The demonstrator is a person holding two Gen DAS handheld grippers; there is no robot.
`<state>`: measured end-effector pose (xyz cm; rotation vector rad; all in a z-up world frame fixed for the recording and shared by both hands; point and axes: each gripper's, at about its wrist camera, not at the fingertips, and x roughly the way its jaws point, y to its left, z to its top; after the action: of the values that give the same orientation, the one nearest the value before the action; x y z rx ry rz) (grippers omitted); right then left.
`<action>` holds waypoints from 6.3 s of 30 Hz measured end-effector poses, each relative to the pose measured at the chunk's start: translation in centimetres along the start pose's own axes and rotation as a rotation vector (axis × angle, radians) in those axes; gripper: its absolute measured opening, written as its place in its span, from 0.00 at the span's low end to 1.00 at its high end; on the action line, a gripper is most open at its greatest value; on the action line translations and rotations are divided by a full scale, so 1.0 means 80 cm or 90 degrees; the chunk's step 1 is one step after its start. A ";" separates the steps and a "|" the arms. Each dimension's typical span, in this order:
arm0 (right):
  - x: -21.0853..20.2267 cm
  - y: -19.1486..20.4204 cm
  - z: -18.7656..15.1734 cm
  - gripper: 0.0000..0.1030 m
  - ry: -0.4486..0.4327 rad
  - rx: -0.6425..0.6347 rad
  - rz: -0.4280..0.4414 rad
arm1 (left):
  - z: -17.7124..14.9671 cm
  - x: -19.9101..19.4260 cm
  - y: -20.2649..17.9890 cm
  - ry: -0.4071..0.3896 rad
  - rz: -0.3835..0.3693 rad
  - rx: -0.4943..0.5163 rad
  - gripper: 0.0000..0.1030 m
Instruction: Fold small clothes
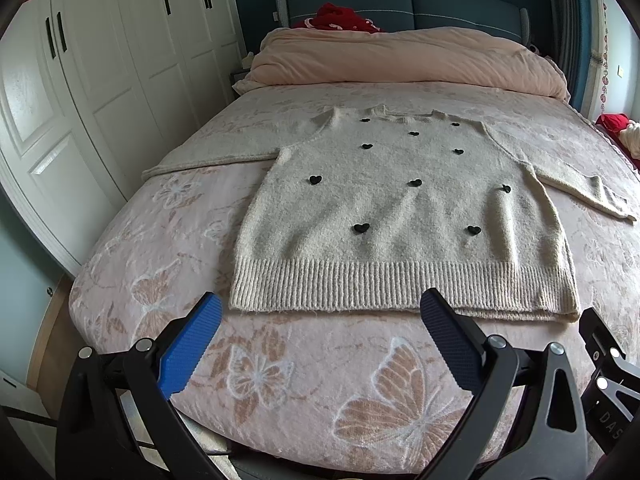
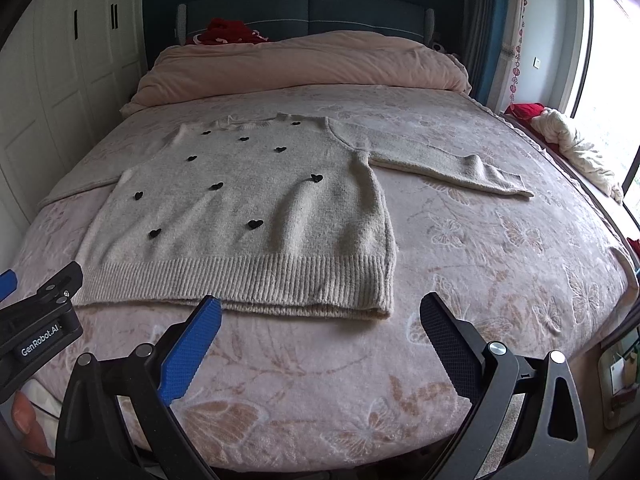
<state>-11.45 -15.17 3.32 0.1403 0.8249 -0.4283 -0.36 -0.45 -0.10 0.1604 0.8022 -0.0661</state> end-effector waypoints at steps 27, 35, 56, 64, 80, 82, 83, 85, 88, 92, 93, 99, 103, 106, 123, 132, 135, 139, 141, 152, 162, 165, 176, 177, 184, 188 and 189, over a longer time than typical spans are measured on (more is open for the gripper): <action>0.000 -0.002 0.000 0.95 0.000 0.001 0.002 | -0.004 0.001 -0.004 0.000 0.000 0.005 0.94; 0.000 -0.001 -0.001 0.95 0.000 0.001 0.003 | -0.005 0.000 -0.006 0.000 0.001 0.008 0.94; 0.015 -0.006 -0.005 0.95 0.021 0.009 0.015 | -0.007 0.014 -0.019 0.017 0.006 0.020 0.94; 0.050 -0.065 0.007 0.95 0.035 0.052 0.040 | 0.004 0.024 -0.011 0.024 -0.021 -0.007 0.95; 0.280 -0.460 0.127 0.85 -0.004 0.377 0.022 | 0.053 0.076 -0.070 0.006 -0.078 -0.067 0.95; 0.315 -0.486 0.133 0.85 0.006 0.421 0.029 | 0.059 0.088 -0.080 0.008 -0.076 -0.066 0.95; 0.332 -0.495 0.135 0.83 0.013 0.437 0.028 | 0.060 0.092 -0.083 0.011 -0.075 -0.065 0.95; 0.355 -0.503 0.137 0.80 0.015 0.456 0.035 | 0.063 0.107 -0.089 0.022 -0.067 -0.059 0.95; 0.385 -0.514 0.143 0.64 0.011 0.489 0.060 | 0.063 0.125 -0.091 0.032 -0.058 -0.051 0.95; 0.407 -0.512 0.161 0.11 0.007 0.500 0.075 | 0.064 0.140 -0.084 0.036 -0.057 -0.049 0.95; 0.406 -0.509 0.169 0.11 0.003 0.493 0.073 | 0.064 0.143 -0.080 0.036 -0.058 -0.051 0.95; 0.333 -0.395 0.287 0.10 -0.154 0.364 0.210 | 0.068 0.153 -0.050 0.030 -0.067 -0.087 0.95; 0.291 -0.222 0.373 0.12 -0.190 0.201 0.371 | 0.073 0.155 -0.027 0.018 -0.072 -0.116 0.95; 0.299 -0.074 0.393 0.27 -0.133 0.087 0.478 | 0.075 0.156 -0.008 0.017 -0.074 -0.138 0.95; 0.412 -0.123 0.244 0.64 0.064 0.011 0.101 | 0.253 0.343 -0.031 0.060 -0.200 -0.222 0.95; 0.468 -0.116 0.276 0.10 0.097 0.022 0.133 | 0.290 0.464 -0.088 0.129 -0.188 -0.230 0.20; 0.474 -0.153 0.276 0.09 0.095 0.100 0.129 | 0.285 0.471 -0.095 0.132 -0.172 -0.211 0.20; 0.486 -0.146 0.265 0.15 0.117 0.053 0.112 | 0.279 0.467 -0.099 0.099 -0.166 -0.162 0.23; 0.466 -0.141 0.273 0.20 0.112 0.052 0.126 | 0.278 0.450 -0.088 0.108 -0.181 -0.160 0.40; 0.263 -0.188 0.078 0.55 0.181 0.118 0.236 | 0.071 0.253 0.122 0.143 -0.130 -0.201 0.86; 0.282 -0.138 0.046 0.10 0.198 0.179 0.300 | 0.022 0.246 0.120 0.179 -0.156 -0.227 0.26; 0.242 -0.149 0.064 0.08 0.141 0.150 0.261 | 0.028 0.230 0.133 0.201 -0.197 -0.265 0.07; 0.198 -0.216 -0.017 0.07 0.202 0.122 0.171 | -0.061 0.171 0.125 0.256 -0.218 -0.211 0.07; 0.200 -0.213 -0.021 0.07 0.207 0.125 0.175 | -0.059 0.166 0.125 0.256 -0.222 -0.209 0.07; 0.158 -0.191 0.009 0.26 0.116 0.063 0.115 | -0.003 0.155 0.186 0.170 -0.232 -0.299 0.33; 0.139 -0.147 0.034 0.48 0.063 0.009 0.123 | 0.067 0.192 0.252 0.085 -0.166 -0.372 0.50; 0.139 -0.131 0.038 0.50 0.055 -0.006 0.126 | 0.084 0.204 0.270 0.067 -0.136 -0.391 0.58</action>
<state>-7.14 -29.03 -2.31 0.2306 0.8887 -0.2325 18.35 19.73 -4.73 -0.5060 0.9086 -0.0101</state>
